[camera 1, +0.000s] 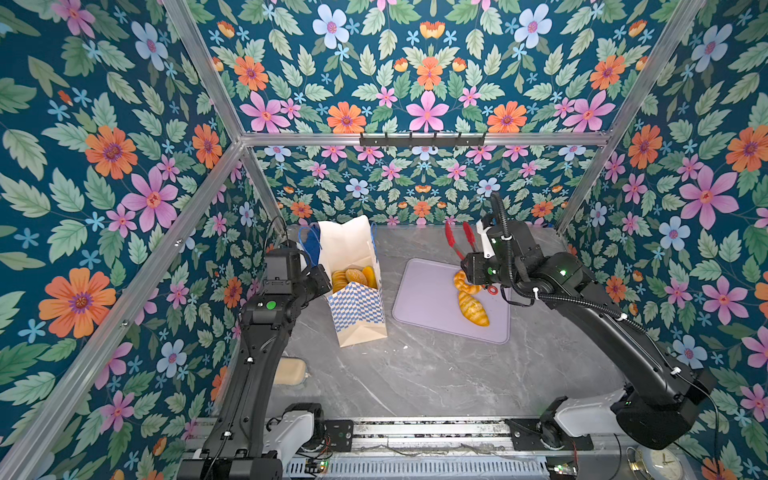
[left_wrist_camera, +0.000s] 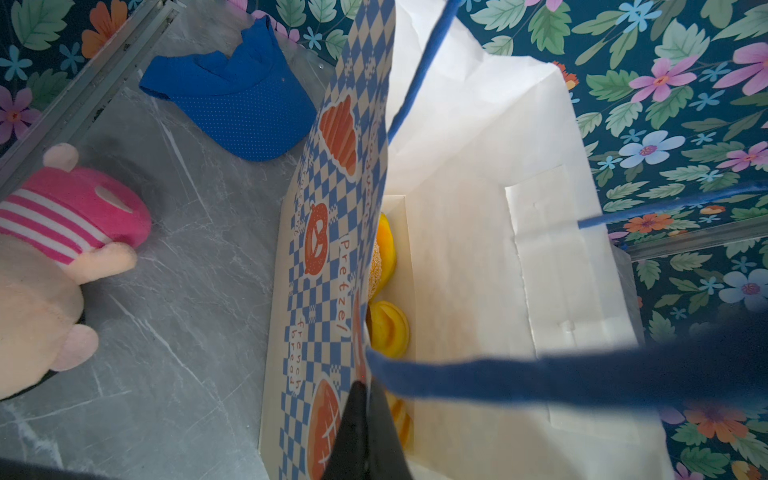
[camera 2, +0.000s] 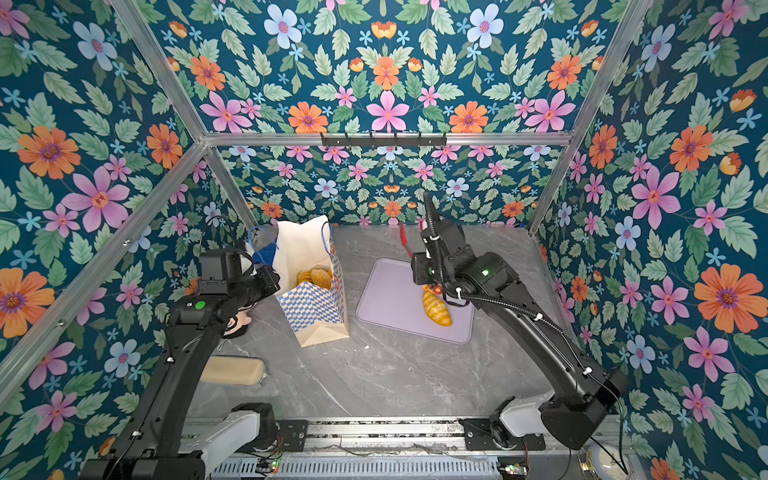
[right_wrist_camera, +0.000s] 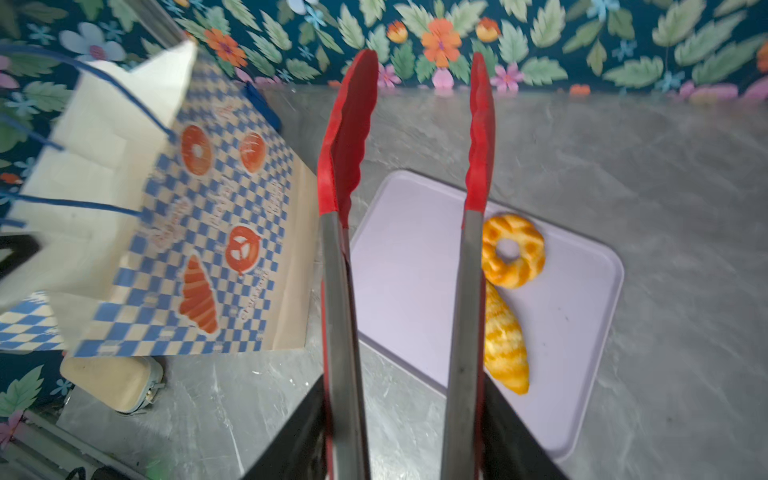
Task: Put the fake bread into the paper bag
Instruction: 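Withdraw the open right tongs from the bag back over the tray, then lower the open right tongs around the ring-shaped bread on the tray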
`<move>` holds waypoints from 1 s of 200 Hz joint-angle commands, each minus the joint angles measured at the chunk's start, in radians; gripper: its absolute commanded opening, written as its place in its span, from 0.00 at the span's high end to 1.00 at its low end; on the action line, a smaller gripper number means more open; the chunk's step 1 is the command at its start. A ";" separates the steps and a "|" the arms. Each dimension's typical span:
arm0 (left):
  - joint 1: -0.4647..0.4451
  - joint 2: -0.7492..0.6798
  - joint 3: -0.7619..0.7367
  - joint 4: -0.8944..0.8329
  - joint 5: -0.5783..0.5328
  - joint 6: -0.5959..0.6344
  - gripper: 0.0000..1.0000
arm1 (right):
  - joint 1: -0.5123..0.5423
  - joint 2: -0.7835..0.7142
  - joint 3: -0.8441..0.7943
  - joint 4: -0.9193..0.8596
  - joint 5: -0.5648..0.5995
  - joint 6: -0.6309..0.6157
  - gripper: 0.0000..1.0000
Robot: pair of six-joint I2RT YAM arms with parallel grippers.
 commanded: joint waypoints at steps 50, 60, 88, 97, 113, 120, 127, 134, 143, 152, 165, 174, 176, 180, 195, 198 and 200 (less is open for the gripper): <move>-0.001 0.008 -0.006 0.032 0.015 0.003 0.98 | -0.267 -0.068 -0.289 0.083 -0.230 0.142 0.49; -0.001 0.009 -0.006 0.033 0.015 0.005 0.98 | -0.289 -0.059 -0.312 0.093 -0.249 0.142 0.49; -0.001 0.009 -0.008 0.035 0.015 0.005 0.98 | -0.316 -0.016 -0.348 0.115 -0.264 0.140 0.49; 0.000 0.009 -0.009 0.035 0.017 0.005 0.98 | -0.321 0.002 -0.354 0.125 -0.266 0.138 0.49; 0.000 0.008 -0.010 0.035 0.017 0.005 0.98 | -0.328 0.036 -0.360 0.137 -0.269 0.135 0.49; 0.000 0.007 -0.011 0.035 0.015 0.005 0.98 | -0.330 0.049 -0.360 0.141 -0.269 0.134 0.49; 0.000 0.007 -0.012 0.035 0.017 0.004 0.98 | -0.332 0.063 -0.360 0.146 -0.272 0.132 0.49; -0.001 0.006 -0.013 0.035 0.016 0.005 0.98 | -0.336 0.074 -0.360 0.151 -0.274 0.132 0.49; 0.000 0.004 -0.015 0.035 0.015 0.005 0.98 | -0.338 0.089 -0.360 0.160 -0.279 0.130 0.49; 0.000 0.002 -0.019 0.035 0.013 0.005 0.98 | -0.337 0.102 -0.357 0.168 -0.284 0.130 0.49; -0.001 0.003 -0.020 0.035 0.013 0.005 0.98 | -0.337 0.120 -0.349 0.171 -0.288 0.128 0.50; 0.000 0.004 -0.022 0.036 0.014 0.005 0.98 | -0.337 0.131 -0.343 0.173 -0.288 0.128 0.50; -0.001 0.004 -0.022 0.037 0.014 0.005 0.98 | -0.338 0.134 -0.343 0.173 -0.288 0.127 0.50; 0.000 0.004 -0.022 0.036 0.013 0.004 0.98 | -0.339 0.138 -0.341 0.175 -0.288 0.125 0.50; -0.001 0.004 -0.022 0.038 0.014 0.005 0.98 | -0.338 0.158 -0.332 0.175 -0.288 0.122 0.50; -0.001 0.005 -0.022 0.038 0.014 0.005 0.98 | -0.338 0.161 -0.330 0.175 -0.288 0.121 0.50; 0.000 0.005 -0.022 0.038 0.014 0.005 0.98 | -0.339 0.164 -0.330 0.176 -0.289 0.121 0.50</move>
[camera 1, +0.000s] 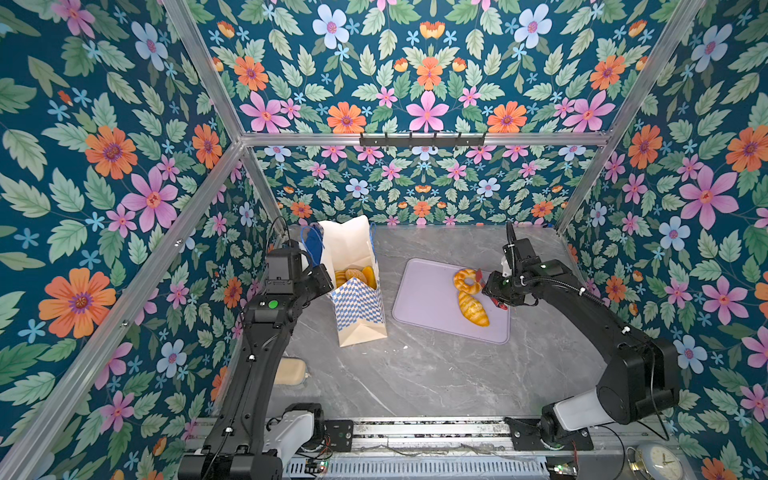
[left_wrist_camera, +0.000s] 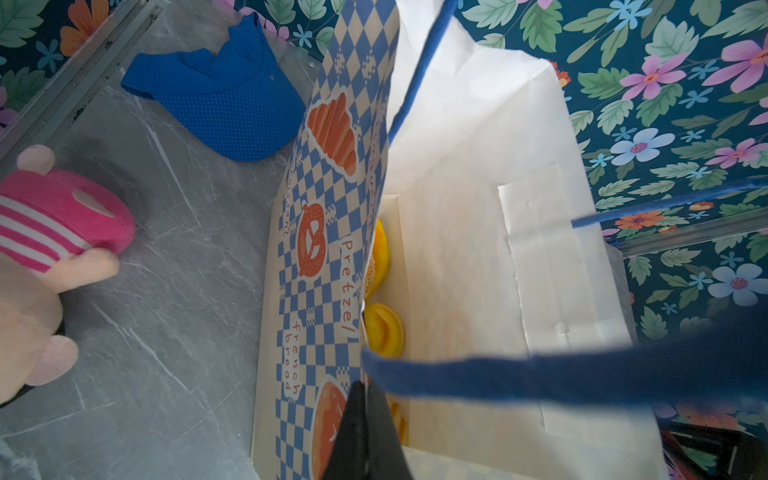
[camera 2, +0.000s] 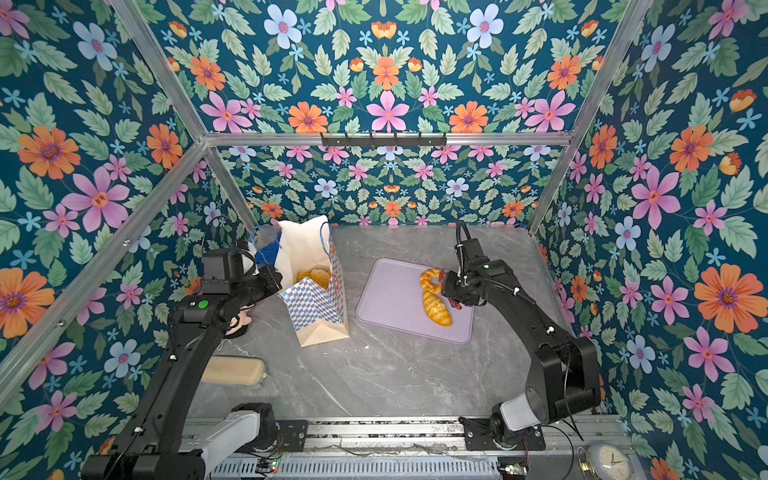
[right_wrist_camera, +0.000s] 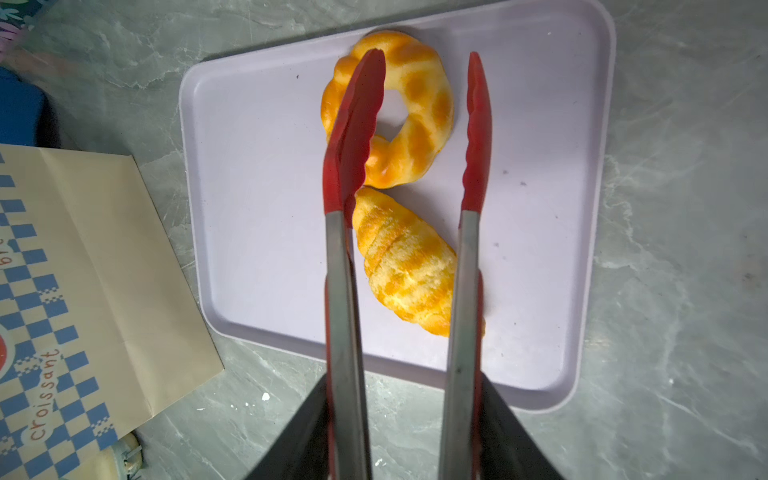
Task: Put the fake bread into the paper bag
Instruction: 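Lower the open right tongs around the ring-shaped bread on the tray, then close the right tongs on the ring-shaped bread and lift it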
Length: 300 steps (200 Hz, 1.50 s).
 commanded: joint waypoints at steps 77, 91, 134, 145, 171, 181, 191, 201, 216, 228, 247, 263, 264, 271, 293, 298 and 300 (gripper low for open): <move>0.000 -0.001 -0.005 0.007 -0.006 0.002 0.98 | 0.000 0.060 0.011 0.031 -0.009 -0.017 0.51; -0.001 -0.001 -0.005 0.006 -0.005 0.003 0.98 | -0.001 0.064 0.008 0.037 -0.019 -0.018 0.51; 0.000 -0.003 -0.007 0.005 -0.007 0.001 0.98 | 0.001 0.078 0.005 0.036 -0.025 -0.027 0.52; -0.001 -0.001 -0.007 0.005 -0.007 0.001 0.98 | 0.000 0.080 0.002 0.036 -0.026 -0.028 0.52; 0.000 -0.001 -0.005 0.006 -0.007 0.002 0.98 | 0.000 0.081 -0.005 0.041 -0.031 -0.028 0.52; 0.000 0.000 -0.005 0.005 -0.007 0.002 0.98 | -0.001 0.083 -0.007 0.041 -0.030 -0.028 0.52; -0.001 -0.002 -0.004 0.006 -0.007 0.002 0.98 | 0.001 0.084 -0.007 0.039 -0.030 -0.030 0.53; -0.001 0.000 -0.005 0.005 -0.008 0.001 0.98 | -0.001 0.086 -0.008 0.036 -0.028 -0.031 0.53; 0.000 -0.002 -0.005 0.005 -0.008 0.002 0.98 | 0.000 0.087 -0.007 0.030 -0.027 -0.032 0.53; -0.001 -0.003 -0.006 0.005 -0.007 0.002 0.98 | -0.001 0.087 -0.009 0.026 -0.024 -0.034 0.53; 0.000 -0.003 -0.004 0.005 -0.008 0.000 0.98 | -0.001 0.087 -0.009 0.018 -0.017 -0.037 0.53; 0.000 -0.003 -0.004 0.005 -0.007 0.000 0.98 | 0.000 0.085 -0.007 0.010 -0.017 -0.042 0.53; -0.001 -0.004 -0.004 0.005 -0.007 0.000 0.98 | 0.000 0.085 -0.008 0.010 -0.017 -0.042 0.53; 0.000 -0.002 -0.006 0.005 -0.009 0.000 0.98 | 0.000 0.081 -0.006 0.007 -0.017 -0.042 0.53; -0.001 -0.004 -0.005 0.006 -0.008 0.000 0.98 | 0.000 0.075 0.000 -0.009 -0.015 -0.049 0.53; -0.001 -0.004 -0.005 0.006 -0.008 0.000 0.98 | 0.000 0.076 0.001 -0.013 -0.012 -0.052 0.53; 0.000 -0.004 -0.005 0.006 -0.008 0.000 0.98 | -0.001 0.077 0.003 -0.015 -0.012 -0.053 0.53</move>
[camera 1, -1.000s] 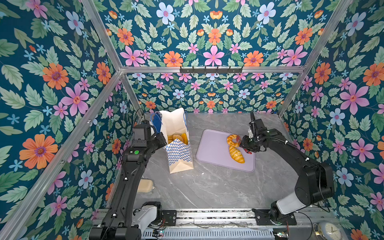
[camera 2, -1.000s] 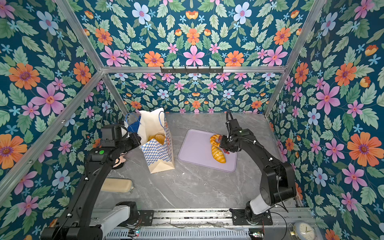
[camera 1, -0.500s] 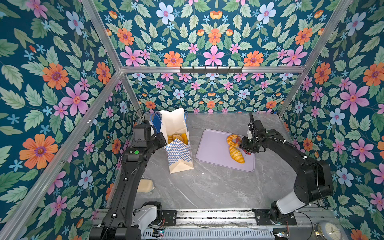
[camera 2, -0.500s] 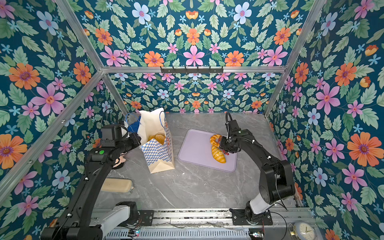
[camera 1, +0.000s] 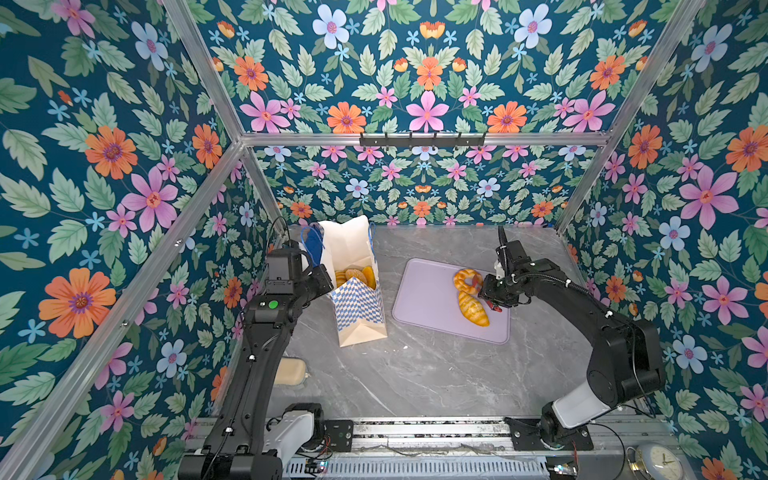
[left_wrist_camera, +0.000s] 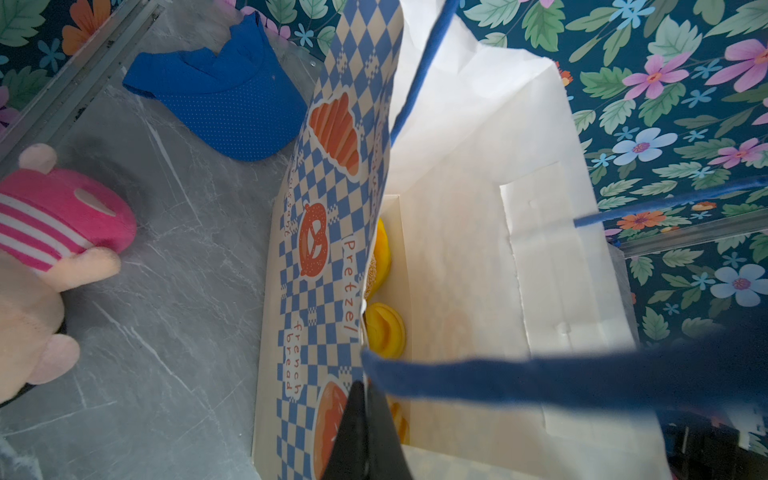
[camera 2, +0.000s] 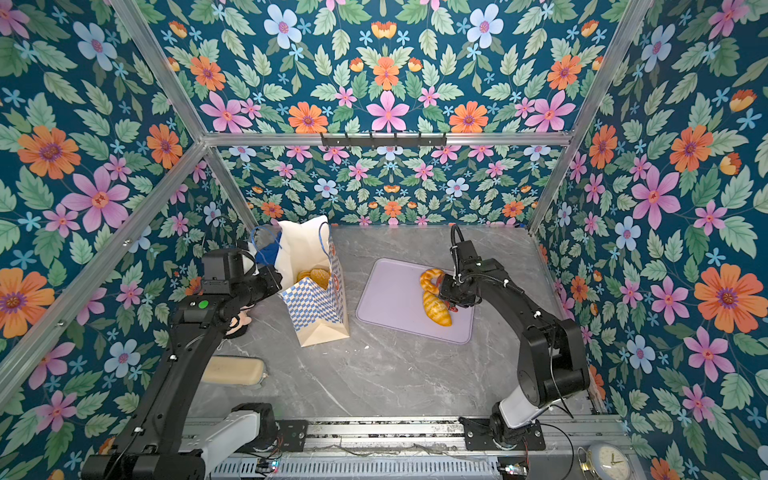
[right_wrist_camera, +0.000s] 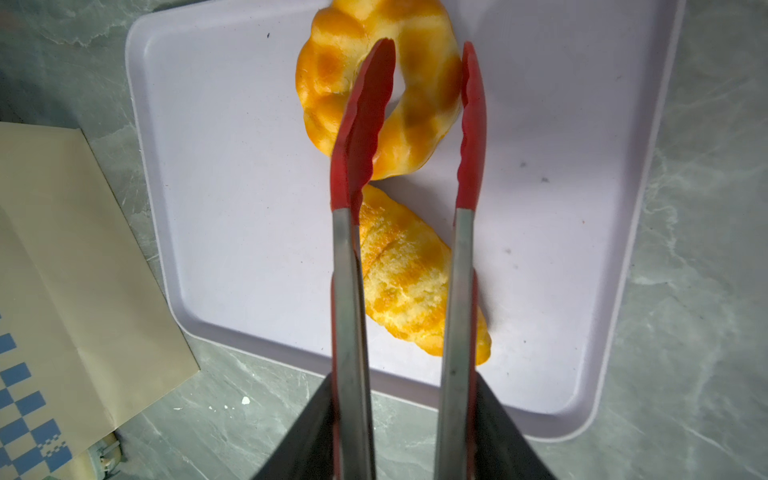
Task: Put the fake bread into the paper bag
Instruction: 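Close the right tongs on the ring-shaped bread and lift it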
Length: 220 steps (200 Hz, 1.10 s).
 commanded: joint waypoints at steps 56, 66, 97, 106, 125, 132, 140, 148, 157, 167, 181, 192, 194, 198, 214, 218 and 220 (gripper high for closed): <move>0.000 0.002 -0.001 0.009 -0.002 -0.001 0.98 | 0.001 0.019 0.024 -0.040 0.015 -0.024 0.51; 0.000 0.002 -0.002 0.010 0.000 -0.001 0.98 | 0.000 0.028 0.027 -0.036 0.012 -0.024 0.50; 0.000 0.000 -0.004 0.009 -0.002 -0.003 0.98 | 0.001 0.055 0.039 -0.027 0.004 -0.025 0.50; -0.001 0.000 -0.002 0.007 -0.005 -0.002 0.98 | 0.001 0.059 0.043 -0.026 0.004 -0.025 0.50; -0.001 0.000 -0.001 0.006 -0.005 -0.002 0.98 | 0.001 0.064 0.051 -0.025 0.005 -0.027 0.50; 0.000 0.000 -0.001 0.005 -0.006 -0.003 0.98 | 0.001 0.064 0.053 -0.026 0.006 -0.029 0.51; -0.001 0.000 -0.001 0.006 -0.006 -0.002 0.98 | 0.000 0.066 0.056 -0.025 0.008 -0.030 0.52; -0.001 -0.001 -0.001 0.005 -0.006 -0.003 0.98 | 0.001 0.067 0.058 -0.026 0.008 -0.030 0.53; 0.000 -0.001 -0.001 0.006 -0.007 -0.003 0.98 | 0.001 0.068 0.060 -0.027 0.010 -0.032 0.54; -0.001 -0.002 -0.002 0.005 -0.007 -0.003 0.98 | -0.001 0.068 0.062 -0.026 0.011 -0.031 0.56; 0.001 -0.002 -0.001 0.005 -0.008 -0.003 0.98 | 0.000 0.065 0.058 -0.025 0.015 -0.031 0.59; 0.000 -0.002 -0.001 0.005 -0.009 -0.003 0.98 | 0.002 0.059 0.052 -0.023 0.016 -0.031 0.61; 0.000 -0.001 -0.002 0.004 -0.008 -0.003 0.98 | 0.001 0.059 0.052 -0.023 0.017 -0.030 0.61; 0.000 -0.002 0.001 0.004 -0.008 -0.002 0.98 | 0.000 0.054 0.051 -0.022 0.018 -0.029 0.62; 0.000 -0.002 0.001 0.005 -0.009 -0.001 0.98 | 0.000 0.036 0.039 -0.017 0.020 -0.024 0.65; -0.001 -0.003 0.001 0.004 -0.008 -0.001 0.98 | 0.000 0.030 0.036 -0.017 0.022 -0.022 0.66; -0.001 -0.001 0.001 0.004 -0.007 -0.001 0.98 | 0.001 0.028 0.036 -0.018 0.022 -0.023 0.66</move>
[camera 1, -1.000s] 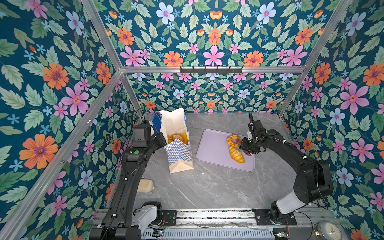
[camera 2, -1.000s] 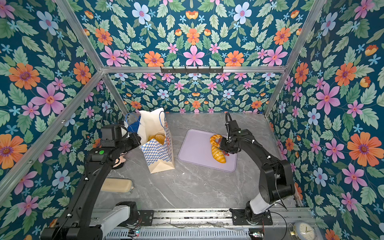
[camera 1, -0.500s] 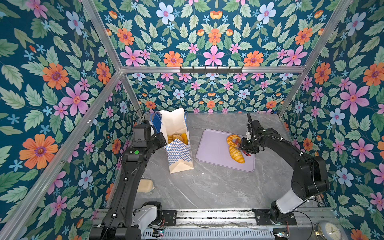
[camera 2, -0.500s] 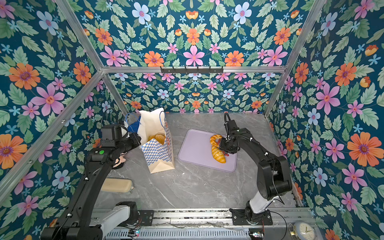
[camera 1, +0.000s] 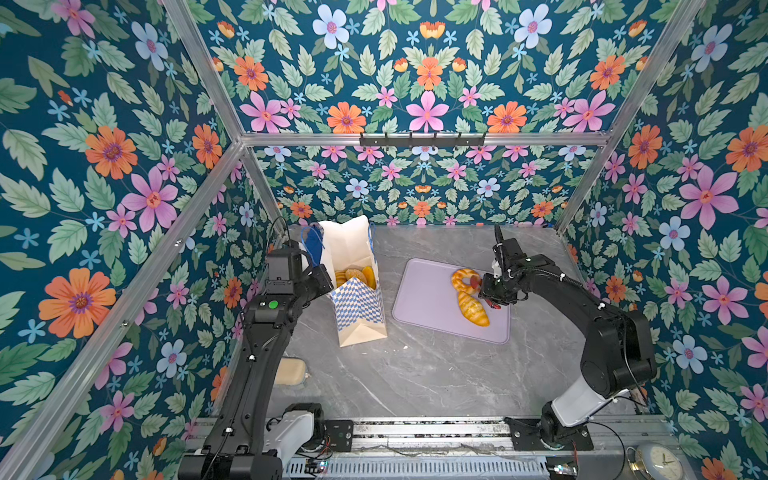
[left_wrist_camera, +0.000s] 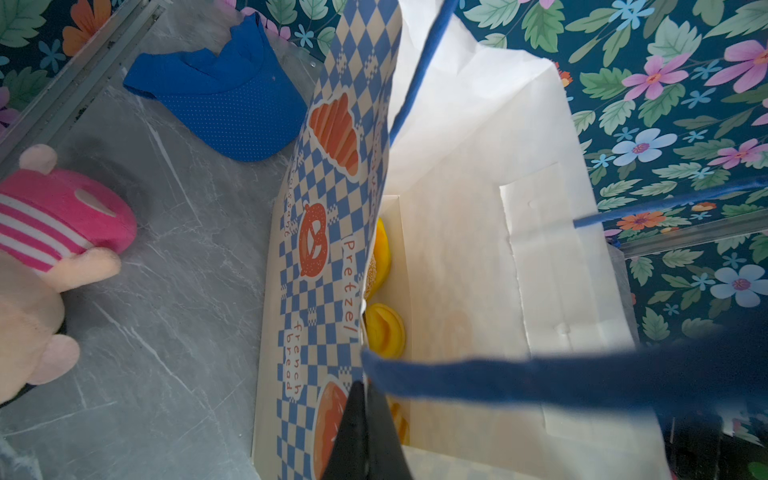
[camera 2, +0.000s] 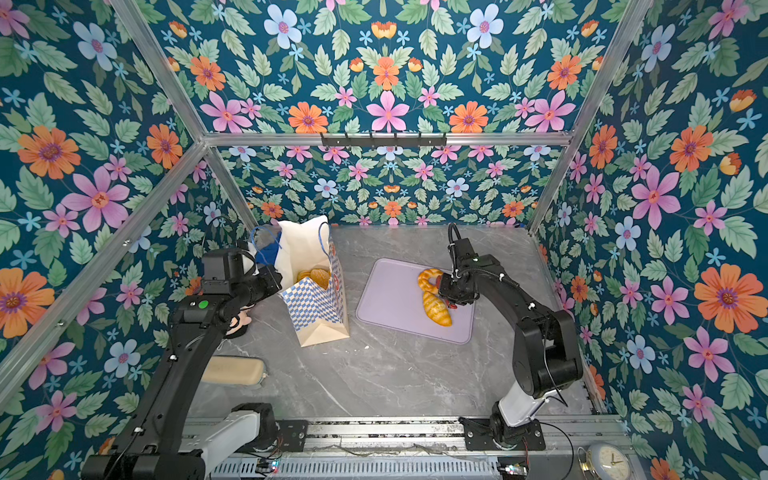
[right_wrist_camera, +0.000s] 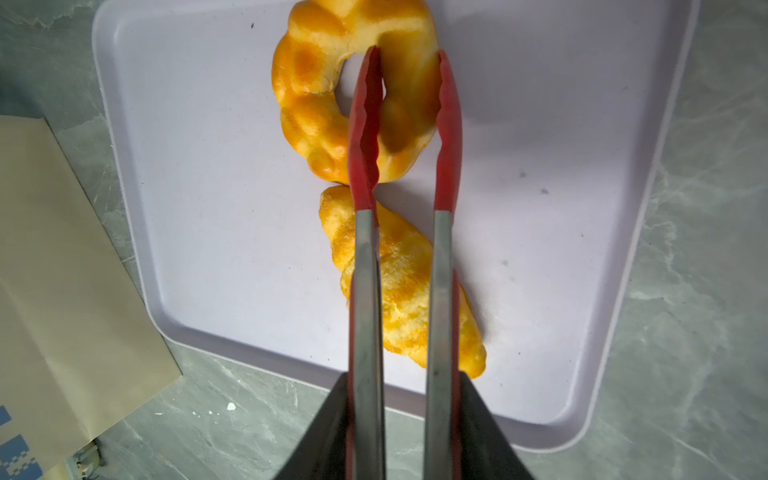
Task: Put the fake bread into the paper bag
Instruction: 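Close the right tongs on the ring-shaped bread and lift it, then carry the ring-shaped bread with the right tongs over the bag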
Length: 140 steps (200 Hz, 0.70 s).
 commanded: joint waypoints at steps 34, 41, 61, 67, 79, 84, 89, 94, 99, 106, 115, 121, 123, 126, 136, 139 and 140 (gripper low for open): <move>0.000 -0.003 0.000 0.005 -0.005 -0.001 0.98 | 0.002 -0.074 -0.016 0.005 0.012 0.012 0.68; -0.001 -0.004 0.000 0.005 -0.005 -0.002 0.98 | 0.002 -0.084 -0.016 0.006 0.014 0.012 0.69; 0.000 -0.006 -0.003 0.005 -0.005 -0.002 0.98 | 0.001 -0.105 -0.016 0.005 0.012 0.014 0.69; -0.001 -0.007 -0.003 0.005 -0.005 -0.002 0.98 | 0.001 -0.110 -0.015 0.004 0.010 0.016 0.69; 0.000 -0.007 -0.005 0.005 -0.006 -0.002 0.98 | 0.002 -0.121 -0.014 0.006 0.001 0.020 0.69; -0.001 -0.008 -0.005 0.005 -0.006 -0.002 0.98 | 0.001 -0.124 -0.013 0.007 -0.003 0.022 0.69; 0.000 -0.008 -0.005 0.005 -0.006 -0.002 0.98 | 0.001 -0.128 -0.012 0.007 -0.006 0.024 0.69; -0.001 -0.009 -0.004 0.005 -0.006 -0.002 0.98 | 0.001 -0.133 -0.011 0.006 -0.008 0.024 0.69; -0.001 -0.009 -0.003 0.005 -0.006 -0.003 0.98 | 0.002 -0.137 -0.010 0.007 -0.012 0.025 0.69; 0.000 -0.009 -0.003 0.005 -0.007 -0.004 0.97 | 0.002 -0.144 -0.009 0.007 -0.018 0.028 0.69; -0.001 -0.010 -0.001 0.005 -0.006 -0.005 0.96 | 0.001 -0.153 -0.005 0.006 -0.026 0.032 0.69; 0.000 -0.009 0.000 0.005 -0.006 -0.004 0.94 | 0.002 -0.158 -0.001 0.005 -0.032 0.033 0.69; -0.001 -0.009 0.000 0.004 -0.006 -0.004 0.93 | 0.002 -0.159 0.000 0.005 -0.034 0.034 0.69; 0.000 -0.009 0.000 0.004 -0.006 -0.004 0.92 | 0.003 -0.160 0.002 0.004 -0.036 0.034 0.69; -0.001 -0.009 0.003 0.001 -0.008 -0.003 0.88 | 0.003 -0.170 0.008 0.000 -0.046 0.038 0.69; -0.001 -0.010 0.003 0.000 -0.008 -0.003 0.87 | 0.003 -0.173 0.010 0.001 -0.048 0.039 0.69; -0.001 -0.010 0.003 -0.001 -0.009 -0.003 0.87 | 0.003 -0.174 0.010 0.001 -0.050 0.040 0.69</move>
